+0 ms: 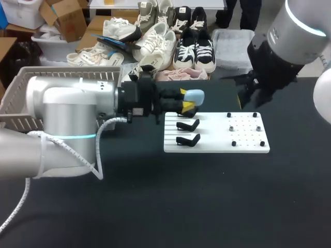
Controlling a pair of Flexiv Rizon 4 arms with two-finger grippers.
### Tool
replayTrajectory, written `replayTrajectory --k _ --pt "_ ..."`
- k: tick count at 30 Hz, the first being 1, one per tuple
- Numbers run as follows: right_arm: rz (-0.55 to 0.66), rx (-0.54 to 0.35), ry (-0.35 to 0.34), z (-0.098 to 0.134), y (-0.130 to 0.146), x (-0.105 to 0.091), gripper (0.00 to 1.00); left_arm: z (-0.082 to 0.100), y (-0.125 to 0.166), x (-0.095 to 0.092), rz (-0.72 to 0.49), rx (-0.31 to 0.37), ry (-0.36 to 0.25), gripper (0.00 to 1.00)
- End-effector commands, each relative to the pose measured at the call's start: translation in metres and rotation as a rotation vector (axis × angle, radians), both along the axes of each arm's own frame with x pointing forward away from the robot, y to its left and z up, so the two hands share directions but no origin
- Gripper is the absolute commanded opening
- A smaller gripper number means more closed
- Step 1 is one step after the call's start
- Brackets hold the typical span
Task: Pick up each earbud case from the left stands, insert the matching earbuds, close the lid, and place the case in the box.
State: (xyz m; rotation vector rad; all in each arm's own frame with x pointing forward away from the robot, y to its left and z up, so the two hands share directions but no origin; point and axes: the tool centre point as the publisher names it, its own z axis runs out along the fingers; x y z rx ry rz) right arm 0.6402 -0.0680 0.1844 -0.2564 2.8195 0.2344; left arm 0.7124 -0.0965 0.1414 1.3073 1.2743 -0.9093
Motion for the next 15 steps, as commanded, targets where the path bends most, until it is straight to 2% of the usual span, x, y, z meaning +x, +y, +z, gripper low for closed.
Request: replayTrajectory --k 1,10,15 --pt "-0.024 -0.010 -0.014 -0.001 0.000 -0.007 0.35 0.009 0.033 0.004 0.035 0.016 -0.015 0.00" --pt "-0.080 -0.031 0.005 -0.001 0.006 -0.007 0.35 0.014 0.113 0.048 0.147 0.078 -0.046 0.00" --pt "-0.111 -0.042 0.017 -0.002 0.015 -0.004 0.36 0.006 0.161 0.071 0.200 0.111 -0.034 0.00"
